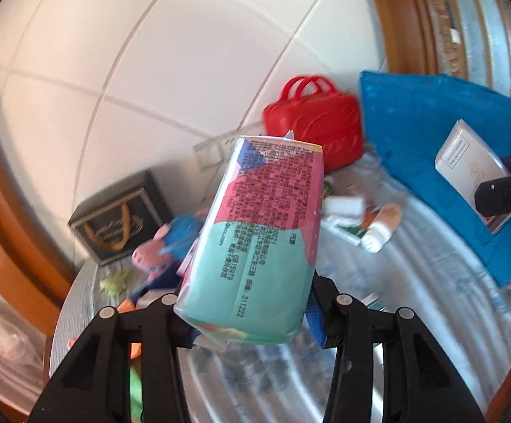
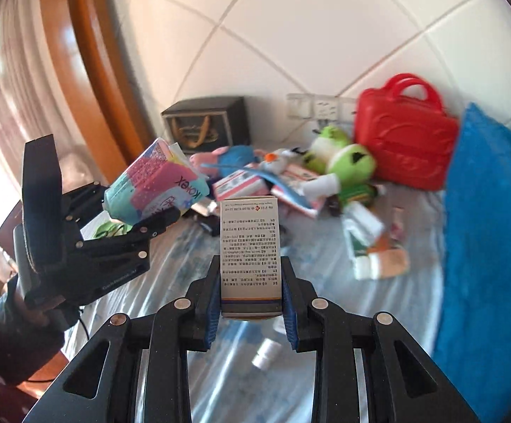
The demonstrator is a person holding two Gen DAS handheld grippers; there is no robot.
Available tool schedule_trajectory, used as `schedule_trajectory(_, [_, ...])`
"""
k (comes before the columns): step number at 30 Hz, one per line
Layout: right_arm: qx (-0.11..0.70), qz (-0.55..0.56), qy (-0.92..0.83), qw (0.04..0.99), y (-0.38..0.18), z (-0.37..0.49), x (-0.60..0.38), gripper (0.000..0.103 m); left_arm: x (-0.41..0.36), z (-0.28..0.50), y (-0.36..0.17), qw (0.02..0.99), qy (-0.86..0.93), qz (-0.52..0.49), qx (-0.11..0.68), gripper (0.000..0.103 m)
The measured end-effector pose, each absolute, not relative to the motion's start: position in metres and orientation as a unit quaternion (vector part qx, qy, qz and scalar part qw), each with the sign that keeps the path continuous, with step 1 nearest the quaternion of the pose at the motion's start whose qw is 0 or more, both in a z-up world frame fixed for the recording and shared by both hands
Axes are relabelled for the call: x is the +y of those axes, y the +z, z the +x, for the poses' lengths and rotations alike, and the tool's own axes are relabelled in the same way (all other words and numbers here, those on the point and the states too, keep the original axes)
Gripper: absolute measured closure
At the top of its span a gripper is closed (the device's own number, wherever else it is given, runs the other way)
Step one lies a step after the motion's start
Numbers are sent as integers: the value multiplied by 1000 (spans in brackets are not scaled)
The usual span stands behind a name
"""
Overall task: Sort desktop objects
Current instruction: 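Carry both held items into the blue crate and open both tools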
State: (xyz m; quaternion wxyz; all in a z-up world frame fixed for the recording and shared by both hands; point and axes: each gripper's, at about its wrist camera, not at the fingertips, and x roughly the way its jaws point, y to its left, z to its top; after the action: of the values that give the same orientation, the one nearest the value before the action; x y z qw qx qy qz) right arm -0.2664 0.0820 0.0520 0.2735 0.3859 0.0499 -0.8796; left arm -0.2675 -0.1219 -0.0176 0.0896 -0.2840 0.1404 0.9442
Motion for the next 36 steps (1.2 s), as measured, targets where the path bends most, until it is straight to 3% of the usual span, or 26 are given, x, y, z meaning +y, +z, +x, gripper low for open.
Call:
schedule_trajectory(11, [32, 265, -950, 164, 165, -200, 281, 74, 79, -245, 91, 188, 952, -198, 136, 58])
schedule_trajectory(21, [-59, 307, -949, 36, 149, -251, 479, 72, 260, -276, 109, 224, 932, -226, 175, 55])
schedule_trajectory(22, [-65, 306, -949, 27, 150, -252, 489, 69, 271, -279, 110, 224, 929, -229, 186, 54])
schedule_trajectory(23, [-67, 307, -949, 14, 149, -255, 497, 58, 281, -282, 111, 218, 928, -231, 198, 53])
schedule_trajectory(25, [-77, 301, -951, 1, 148, -257, 507, 11, 299, -283, 112, 196, 927, -225, 227, 51])
schedule_trajectory(26, [-85, 294, -952, -1, 149, -258, 510, 4, 304, -282, 112, 188, 928, -220, 233, 51])
schedule_trajectory(28, [-87, 282, -956, -2, 152, -256, 513, 3, 303, -279, 116, 184, 932, -216, 224, 43])
schedule_trajectory(30, [-90, 274, -958, 4, 157, -248, 516, 3, 298, -277, 121, 173, 939, -206, 216, 25])
schedule_trajectory(36, [-92, 265, -959, 25, 160, -243, 518, 3, 282, -271, 128, 150, 947, -197, 205, 23])
